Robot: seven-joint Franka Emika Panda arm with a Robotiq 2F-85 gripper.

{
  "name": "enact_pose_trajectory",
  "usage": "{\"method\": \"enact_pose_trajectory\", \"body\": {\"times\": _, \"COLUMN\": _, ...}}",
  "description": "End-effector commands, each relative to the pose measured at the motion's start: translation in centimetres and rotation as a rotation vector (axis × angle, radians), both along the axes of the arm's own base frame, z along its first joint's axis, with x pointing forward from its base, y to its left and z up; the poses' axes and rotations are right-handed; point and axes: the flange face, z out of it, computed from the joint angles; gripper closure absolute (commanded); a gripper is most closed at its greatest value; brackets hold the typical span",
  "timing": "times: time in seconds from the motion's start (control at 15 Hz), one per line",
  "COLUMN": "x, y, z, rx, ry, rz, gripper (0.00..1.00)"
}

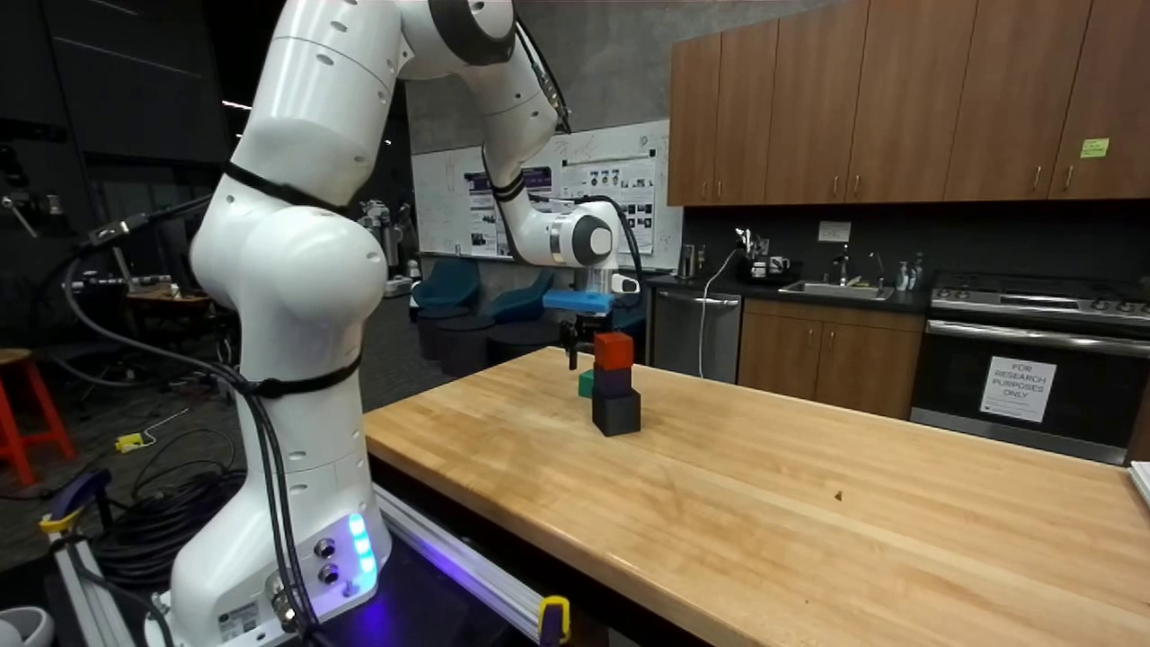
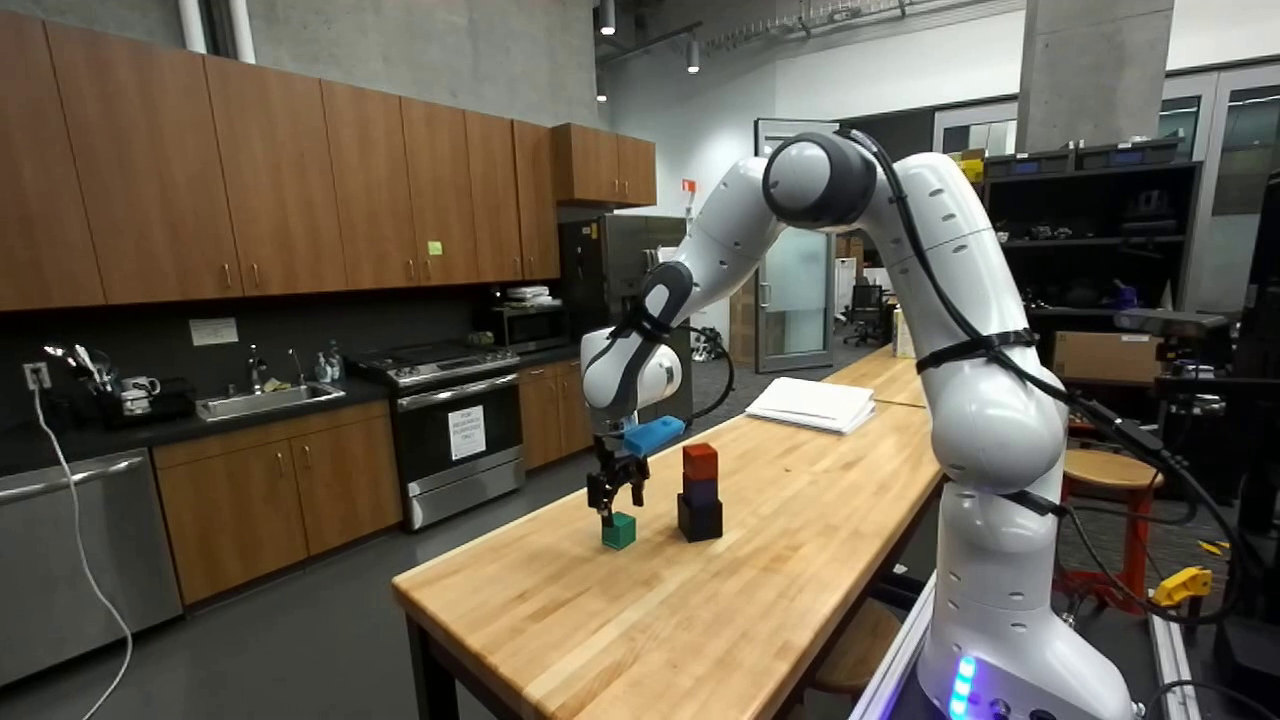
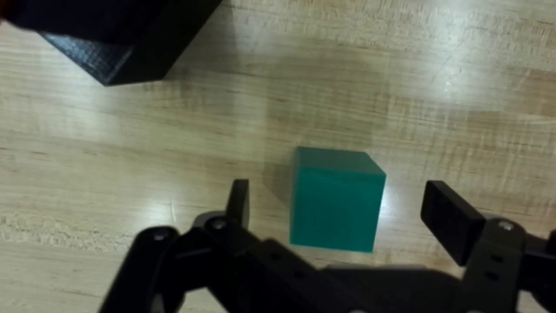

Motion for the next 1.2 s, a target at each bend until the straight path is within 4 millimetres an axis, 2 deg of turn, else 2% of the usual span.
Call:
{"method": "enact_pose_trajectory", "body": {"times": 0.0, "x": 0.9, "y": 0.1, "z": -0.3, "rx": 0.009, "ry": 0.022, "rz": 0.011, "gripper": 0.0}}
{"method": "enact_pose_trajectory", "body": {"times": 0.6, "x": 1.6, "y": 0.1, "z": -1.3, "rx": 0.009, "ry": 0.044, "rz": 0.006, "gripper": 0.0}}
{"method": "enact_pose_trajectory", "body": {"times": 0.67, "x": 1.6, "y": 0.1, "z": -1.3, "rx": 0.008, "ry": 0.046, "rz": 0.005, "gripper": 0.23}}
{"method": "enact_pose_trajectory", "body": {"times": 0.73, "x": 1.7, "y": 0.1, "z": -1.4, "rx": 0.008, "ry": 0.048, "rz": 0.005, "gripper": 0.26}}
{"method": "enact_pose_trajectory", "body": {"times": 0.87, "x": 1.8, "y": 0.1, "z": -1.4, "rx": 0.006, "ry": 0.051, "rz": 0.005, "gripper": 0.38}}
{"method": "enact_pose_trajectory", "body": {"times": 1.13, "x": 1.6, "y": 0.0, "z": -0.6, "rx": -0.003, "ry": 0.043, "rz": 0.006, "gripper": 0.71}}
